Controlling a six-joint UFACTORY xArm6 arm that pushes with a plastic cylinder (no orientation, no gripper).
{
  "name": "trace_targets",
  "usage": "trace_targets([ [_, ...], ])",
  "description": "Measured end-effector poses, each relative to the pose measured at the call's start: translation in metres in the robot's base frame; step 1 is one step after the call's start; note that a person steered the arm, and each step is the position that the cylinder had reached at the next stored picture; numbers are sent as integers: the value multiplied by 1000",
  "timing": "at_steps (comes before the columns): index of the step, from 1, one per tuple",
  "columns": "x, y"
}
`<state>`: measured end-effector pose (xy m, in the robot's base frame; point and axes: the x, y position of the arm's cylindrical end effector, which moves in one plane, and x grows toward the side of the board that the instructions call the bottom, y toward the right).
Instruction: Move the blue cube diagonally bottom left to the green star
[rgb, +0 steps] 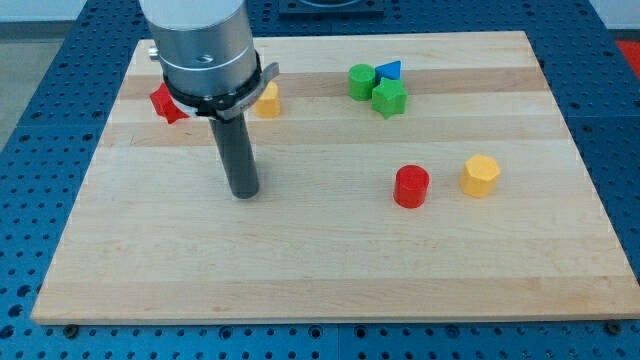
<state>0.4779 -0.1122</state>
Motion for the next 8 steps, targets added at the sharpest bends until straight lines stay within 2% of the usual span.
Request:
trace_targets([
  [1, -1, -37],
  [2, -23, -41],
  [3, -28, 21],
  [4, -28, 60],
  [5, -28, 51],
  [7, -82, 99],
  [8, -78, 89],
])
